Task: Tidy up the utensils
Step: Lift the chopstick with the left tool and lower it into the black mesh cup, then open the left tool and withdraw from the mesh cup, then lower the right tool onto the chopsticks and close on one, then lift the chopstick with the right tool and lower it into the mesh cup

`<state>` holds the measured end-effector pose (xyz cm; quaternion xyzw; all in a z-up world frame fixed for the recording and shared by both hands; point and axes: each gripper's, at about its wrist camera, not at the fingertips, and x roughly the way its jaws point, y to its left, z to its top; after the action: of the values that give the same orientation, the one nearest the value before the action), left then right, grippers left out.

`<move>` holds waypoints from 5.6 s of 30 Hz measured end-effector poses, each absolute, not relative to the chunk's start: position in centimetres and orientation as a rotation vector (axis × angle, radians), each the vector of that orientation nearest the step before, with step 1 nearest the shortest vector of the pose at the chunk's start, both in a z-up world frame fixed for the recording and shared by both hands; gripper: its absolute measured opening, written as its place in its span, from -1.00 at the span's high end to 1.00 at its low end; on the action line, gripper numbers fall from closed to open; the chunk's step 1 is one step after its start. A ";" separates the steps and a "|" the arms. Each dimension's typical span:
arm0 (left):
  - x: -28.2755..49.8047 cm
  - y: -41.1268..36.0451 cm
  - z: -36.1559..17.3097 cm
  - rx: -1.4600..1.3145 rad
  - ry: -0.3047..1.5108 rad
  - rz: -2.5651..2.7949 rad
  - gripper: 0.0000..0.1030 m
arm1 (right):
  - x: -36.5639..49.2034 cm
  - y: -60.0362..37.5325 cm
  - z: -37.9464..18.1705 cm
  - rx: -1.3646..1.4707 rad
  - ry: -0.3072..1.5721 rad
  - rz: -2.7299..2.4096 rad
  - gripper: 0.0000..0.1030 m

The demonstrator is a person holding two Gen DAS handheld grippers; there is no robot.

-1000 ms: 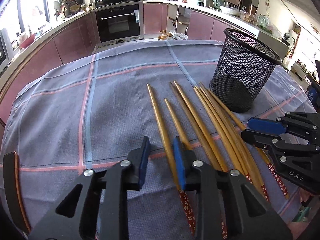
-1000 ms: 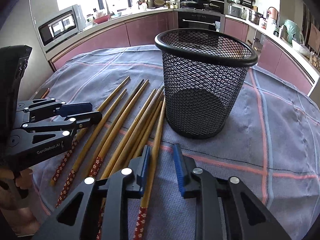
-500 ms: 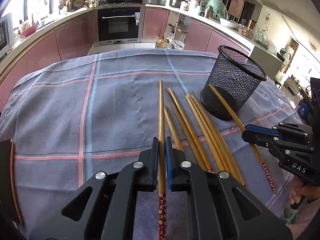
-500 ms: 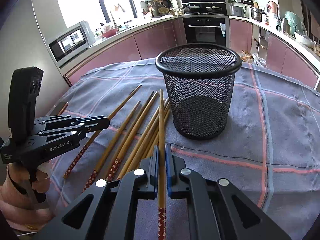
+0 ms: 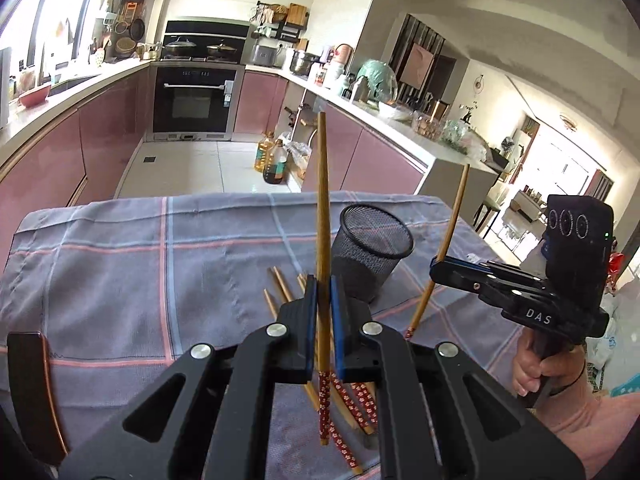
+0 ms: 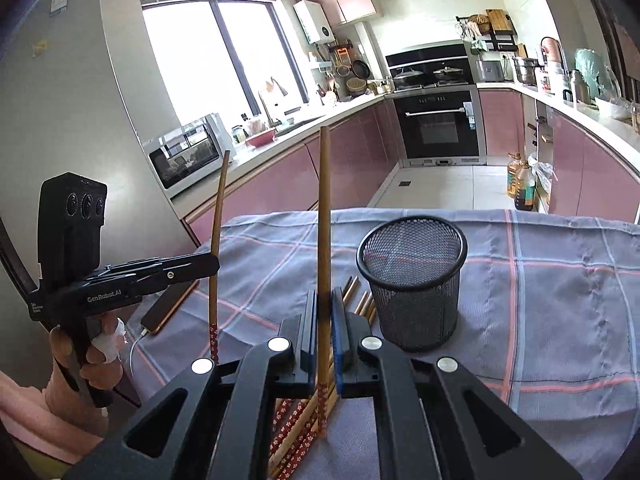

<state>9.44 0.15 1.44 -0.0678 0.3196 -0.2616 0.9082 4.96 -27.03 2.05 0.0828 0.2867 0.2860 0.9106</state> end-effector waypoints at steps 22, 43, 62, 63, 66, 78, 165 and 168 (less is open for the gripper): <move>15.9 -8.0 9.5 -0.198 0.361 -0.585 0.86 | 10.0 -30.9 10.8 0.139 0.354 0.470 0.89; 19.8 -12.0 -0.7 -0.080 0.599 -0.573 0.85 | 15.9 -28.3 1.8 0.095 0.705 0.456 0.88; 16.9 -8.2 0.4 -0.116 0.553 -0.502 0.11 | 13.0 -29.8 2.8 0.147 0.600 0.442 0.42; 16.4 -7.5 0.6 -0.113 0.546 -0.493 0.01 | 12.2 -29.9 3.1 0.144 0.581 0.462 0.30; 14.8 -5.5 0.3 -0.095 0.548 -0.455 -0.12 | 9.1 -29.2 3.4 0.097 0.541 0.532 0.14; 11.8 -1.2 -8.5 -0.053 0.814 -0.385 -0.17 | 7.3 -24.8 -5.8 0.040 0.820 0.551 0.09; 7.1 -2.1 0.0 -0.120 0.672 -0.632 0.86 | 4.8 -27.6 0.4 0.184 0.639 0.599 0.89; 6.8 -1.8 1.1 -0.140 0.641 -0.647 0.86 | 4.6 -28.0 1.1 0.190 0.612 0.602 0.89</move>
<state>6.81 -1.81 1.13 -0.0674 0.3092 -0.3121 0.8958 4.64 -27.97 1.12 0.0920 0.2964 0.2915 0.9048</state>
